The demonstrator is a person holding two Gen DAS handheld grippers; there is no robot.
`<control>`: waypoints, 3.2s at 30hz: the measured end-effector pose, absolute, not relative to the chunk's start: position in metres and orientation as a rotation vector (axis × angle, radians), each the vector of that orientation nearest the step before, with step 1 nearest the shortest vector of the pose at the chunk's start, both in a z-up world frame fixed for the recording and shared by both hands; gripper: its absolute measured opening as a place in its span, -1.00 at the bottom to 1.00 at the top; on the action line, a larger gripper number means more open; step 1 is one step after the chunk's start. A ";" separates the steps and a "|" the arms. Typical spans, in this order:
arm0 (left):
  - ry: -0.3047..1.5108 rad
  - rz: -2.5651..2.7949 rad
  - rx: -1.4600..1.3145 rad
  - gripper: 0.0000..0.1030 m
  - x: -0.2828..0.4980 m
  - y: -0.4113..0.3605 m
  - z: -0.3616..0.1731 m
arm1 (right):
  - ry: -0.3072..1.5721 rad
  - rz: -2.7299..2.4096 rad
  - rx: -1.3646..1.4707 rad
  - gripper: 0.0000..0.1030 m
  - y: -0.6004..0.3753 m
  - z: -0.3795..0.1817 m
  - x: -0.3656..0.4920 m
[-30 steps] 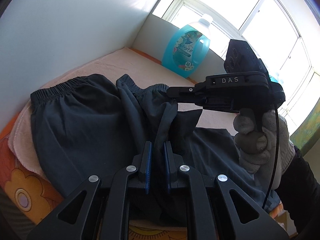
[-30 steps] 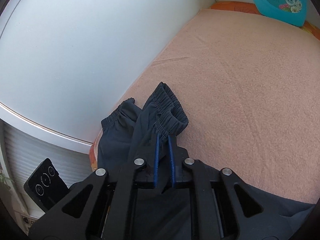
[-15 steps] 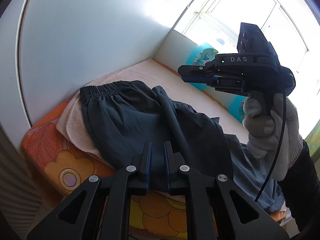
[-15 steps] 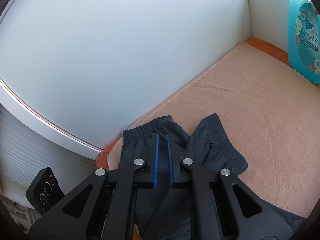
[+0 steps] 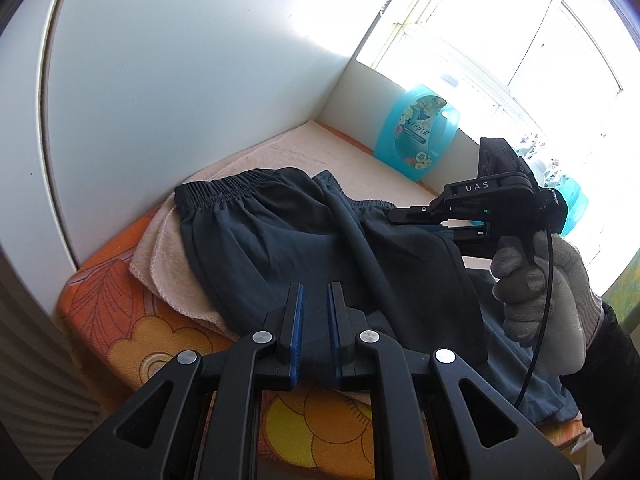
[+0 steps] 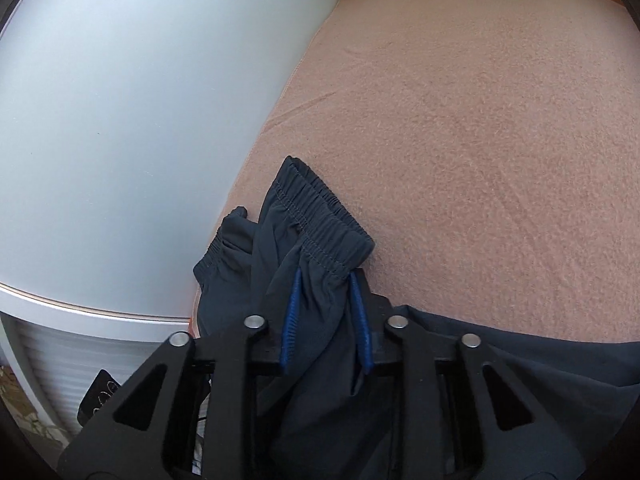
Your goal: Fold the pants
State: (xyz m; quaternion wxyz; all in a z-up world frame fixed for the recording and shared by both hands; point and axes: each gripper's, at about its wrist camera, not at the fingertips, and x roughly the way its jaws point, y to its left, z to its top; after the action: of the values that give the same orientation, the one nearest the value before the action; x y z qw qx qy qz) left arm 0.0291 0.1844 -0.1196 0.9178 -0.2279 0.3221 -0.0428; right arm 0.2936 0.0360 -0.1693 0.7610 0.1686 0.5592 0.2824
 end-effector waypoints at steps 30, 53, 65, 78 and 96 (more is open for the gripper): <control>0.576 -0.030 -0.411 -0.80 0.000 0.185 -0.092 | 0.890 0.823 0.017 -0.02 0.097 -0.090 0.189; 0.696 -0.557 -0.175 -0.24 0.032 -0.016 -0.077 | 0.691 0.127 0.200 0.59 -0.258 -0.051 0.075; 0.797 -0.884 -0.012 -0.11 0.019 -0.141 -0.087 | 0.695 -0.197 0.371 0.59 -0.431 -0.056 0.043; 0.863 -1.072 0.116 -0.11 0.006 -0.225 -0.102 | 0.850 -0.341 0.533 0.59 -0.528 -0.073 0.096; 0.902 -1.089 0.152 -0.47 0.010 -0.242 -0.113 | 1.063 -0.475 0.439 0.38 -0.537 -0.119 0.152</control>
State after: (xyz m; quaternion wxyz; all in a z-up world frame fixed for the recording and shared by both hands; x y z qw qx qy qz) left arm 0.0100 -0.2416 -0.1130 0.7578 0.0698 0.4138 -0.4996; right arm 0.1516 -0.5371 -0.1193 0.8125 0.2056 0.4979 -0.2226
